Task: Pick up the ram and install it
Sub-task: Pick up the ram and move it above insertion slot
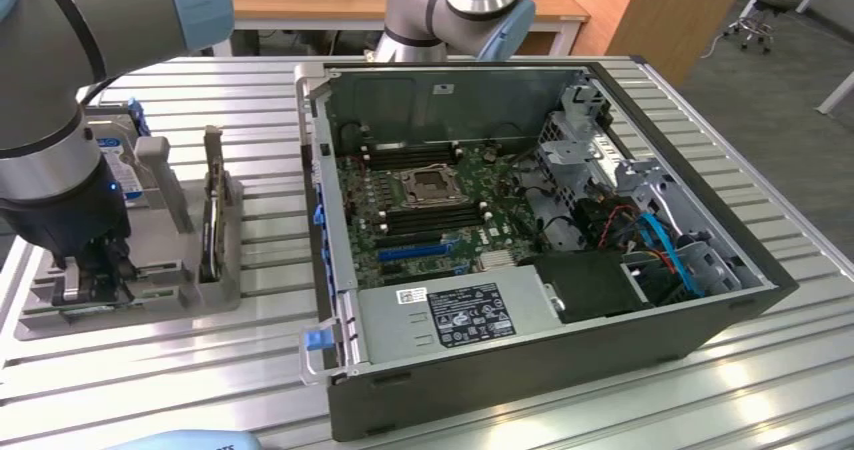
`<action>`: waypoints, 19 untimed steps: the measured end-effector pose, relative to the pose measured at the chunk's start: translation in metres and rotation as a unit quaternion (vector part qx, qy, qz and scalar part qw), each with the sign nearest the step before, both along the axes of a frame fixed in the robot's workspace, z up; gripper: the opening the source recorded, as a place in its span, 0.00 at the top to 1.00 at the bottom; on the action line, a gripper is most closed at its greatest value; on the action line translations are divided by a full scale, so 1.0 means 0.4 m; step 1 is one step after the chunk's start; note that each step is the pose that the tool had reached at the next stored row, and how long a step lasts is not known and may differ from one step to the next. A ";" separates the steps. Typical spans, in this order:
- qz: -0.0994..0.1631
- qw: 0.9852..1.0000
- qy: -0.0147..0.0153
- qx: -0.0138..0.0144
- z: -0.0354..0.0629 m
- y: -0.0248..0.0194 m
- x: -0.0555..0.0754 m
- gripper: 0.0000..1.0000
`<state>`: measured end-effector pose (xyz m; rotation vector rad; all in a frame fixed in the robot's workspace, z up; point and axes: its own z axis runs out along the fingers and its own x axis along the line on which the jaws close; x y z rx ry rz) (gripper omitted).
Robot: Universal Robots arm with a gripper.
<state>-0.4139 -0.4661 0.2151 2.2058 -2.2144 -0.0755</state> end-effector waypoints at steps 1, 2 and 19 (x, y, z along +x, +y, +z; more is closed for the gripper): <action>0.000 1.000 0.000 0.000 -0.002 0.000 0.000 0.65; 0.000 1.000 0.000 0.000 -0.004 0.000 0.000 0.65; 0.002 1.000 0.000 0.000 -0.034 0.000 -0.005 0.65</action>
